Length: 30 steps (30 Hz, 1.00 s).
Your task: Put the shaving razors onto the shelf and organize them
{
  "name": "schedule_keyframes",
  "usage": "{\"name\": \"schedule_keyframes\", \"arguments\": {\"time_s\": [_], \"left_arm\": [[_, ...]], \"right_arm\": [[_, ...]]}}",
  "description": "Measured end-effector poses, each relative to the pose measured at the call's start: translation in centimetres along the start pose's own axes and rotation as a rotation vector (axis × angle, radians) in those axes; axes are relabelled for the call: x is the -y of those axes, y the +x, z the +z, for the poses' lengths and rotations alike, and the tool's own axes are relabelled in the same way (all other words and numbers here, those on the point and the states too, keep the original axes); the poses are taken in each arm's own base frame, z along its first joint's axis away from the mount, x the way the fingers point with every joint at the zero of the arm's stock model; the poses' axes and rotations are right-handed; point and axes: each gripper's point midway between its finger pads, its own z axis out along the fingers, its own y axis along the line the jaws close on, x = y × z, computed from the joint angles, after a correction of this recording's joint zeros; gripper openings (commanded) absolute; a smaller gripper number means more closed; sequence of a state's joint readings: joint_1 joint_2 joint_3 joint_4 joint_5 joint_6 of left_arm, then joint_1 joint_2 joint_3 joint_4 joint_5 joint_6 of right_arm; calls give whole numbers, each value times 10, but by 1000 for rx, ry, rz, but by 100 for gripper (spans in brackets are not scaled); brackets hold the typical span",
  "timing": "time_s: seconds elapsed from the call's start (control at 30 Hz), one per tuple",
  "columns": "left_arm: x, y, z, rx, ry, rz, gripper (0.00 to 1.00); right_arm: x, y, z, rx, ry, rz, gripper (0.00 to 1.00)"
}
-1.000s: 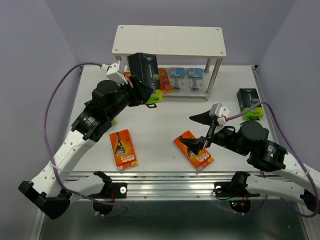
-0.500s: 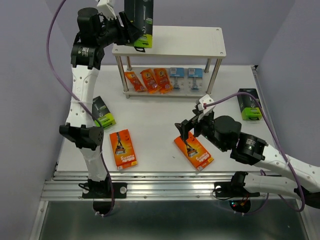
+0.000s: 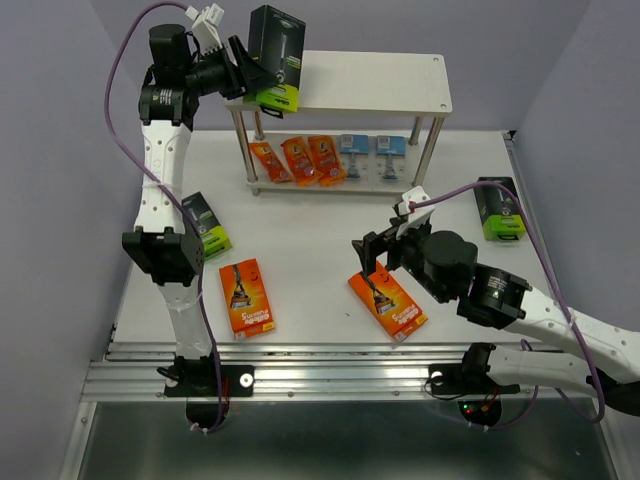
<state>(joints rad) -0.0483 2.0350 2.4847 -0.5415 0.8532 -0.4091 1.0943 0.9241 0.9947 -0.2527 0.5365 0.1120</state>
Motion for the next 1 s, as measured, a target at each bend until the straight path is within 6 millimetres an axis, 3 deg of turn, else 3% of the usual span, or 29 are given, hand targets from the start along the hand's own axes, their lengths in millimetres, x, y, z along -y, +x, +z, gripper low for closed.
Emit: {"name": "schedule_keyframes", "arguments": {"time_s": [0.07,0.13,0.23,0.27,0.43,0.67,1.0], "left_arm": [[-2,-1,0,1,-4,-1,68],[-5,-2,1,8,-14,2,70],[-20,-8,6,37,-56,17,96],[-29,-9,7,46,-89,20,99],[-61,-11,10,70,-196,5,99],[-74,-19,5,104,-277,60,97],[-84,-31,-8,152,-402,117,99]], "right_arm": [[1,0,0,1,8,6,100],[2,0,0,2,11,10,100],[2,-1,0,3,13,17,100],[2,-1,0,3,13,18,100],[2,-1,0,4,17,20,100],[3,0,1,2,23,19,100],[21,10,14,-25,169,-10,100]]}}
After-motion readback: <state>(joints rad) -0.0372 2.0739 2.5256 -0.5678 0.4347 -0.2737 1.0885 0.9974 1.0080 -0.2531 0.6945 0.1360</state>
